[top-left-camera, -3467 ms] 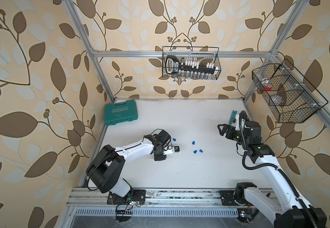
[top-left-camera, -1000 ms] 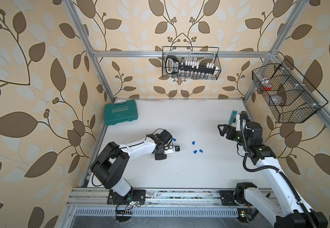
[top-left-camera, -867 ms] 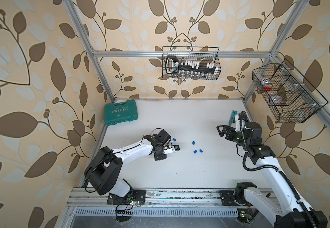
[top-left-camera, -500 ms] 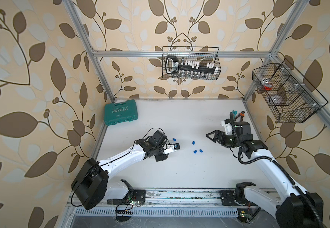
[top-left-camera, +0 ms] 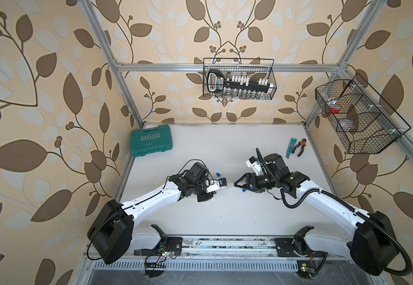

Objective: Insert stoppers into test tubes
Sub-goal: Pick up the test tube at the center of the board.

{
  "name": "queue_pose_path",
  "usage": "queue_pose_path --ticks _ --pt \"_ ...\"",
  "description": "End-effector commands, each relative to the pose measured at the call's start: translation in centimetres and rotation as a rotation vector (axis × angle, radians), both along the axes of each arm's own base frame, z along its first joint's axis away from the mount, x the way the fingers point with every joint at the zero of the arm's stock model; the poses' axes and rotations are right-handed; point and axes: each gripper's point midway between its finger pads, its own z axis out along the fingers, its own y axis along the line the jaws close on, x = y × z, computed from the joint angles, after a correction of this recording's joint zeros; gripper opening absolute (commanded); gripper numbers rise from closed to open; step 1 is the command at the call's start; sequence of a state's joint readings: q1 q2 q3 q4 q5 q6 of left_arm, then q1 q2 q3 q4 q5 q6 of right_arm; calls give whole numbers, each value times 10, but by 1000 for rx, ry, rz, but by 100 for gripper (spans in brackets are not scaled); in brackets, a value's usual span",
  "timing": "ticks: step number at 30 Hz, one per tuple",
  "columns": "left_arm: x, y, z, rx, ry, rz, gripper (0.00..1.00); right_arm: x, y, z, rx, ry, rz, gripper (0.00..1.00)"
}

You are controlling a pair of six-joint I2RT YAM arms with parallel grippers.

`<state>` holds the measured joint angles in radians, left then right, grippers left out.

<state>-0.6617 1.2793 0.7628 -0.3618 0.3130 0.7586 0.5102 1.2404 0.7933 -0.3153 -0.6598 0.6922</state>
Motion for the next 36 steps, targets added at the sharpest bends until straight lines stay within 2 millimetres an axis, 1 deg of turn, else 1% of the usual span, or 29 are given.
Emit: queue_pose_path --ticks 1,6,10,12,15,17,19,21,29,31,33,36 --pt "-6 -6 6 -44 0 -29 14 11 13 9 19 -13 -16 69" --pt "-7 -6 6 -45 0 -30 14 14 26 1 6 -2 -6 62" --pt "-7 -6 6 -44 0 -30 14 16 34 -5 -7 10 -4 59" --pt "-7 -6 6 -46 0 -31 14 18 37 -9 -13 18 -9 55" --pt "-6 -6 6 -43 -2 -29 14 19 40 -15 -22 30 -14 53" --pt "-6 -6 6 -42 -4 -29 14 20 42 -18 -23 35 -20 47" --pt "-7 -6 5 -41 -3 -31 14 21 45 -18 -21 36 -17 45" --pt "-6 -6 6 -41 -5 -30 14 22 49 -18 -17 35 -12 40" --pt "-3 -4 3 -25 -5 -17 14 19 56 -24 -17 48 0 38" --pt "-3 -4 3 -24 -3 -17 14 17 57 -25 -14 50 5 36" --pt "-3 -4 3 -24 -3 -16 14 17 59 -24 -8 49 9 32" --pt "-4 -4 2 -24 -1 -16 14 16 60 -25 -6 53 11 30"
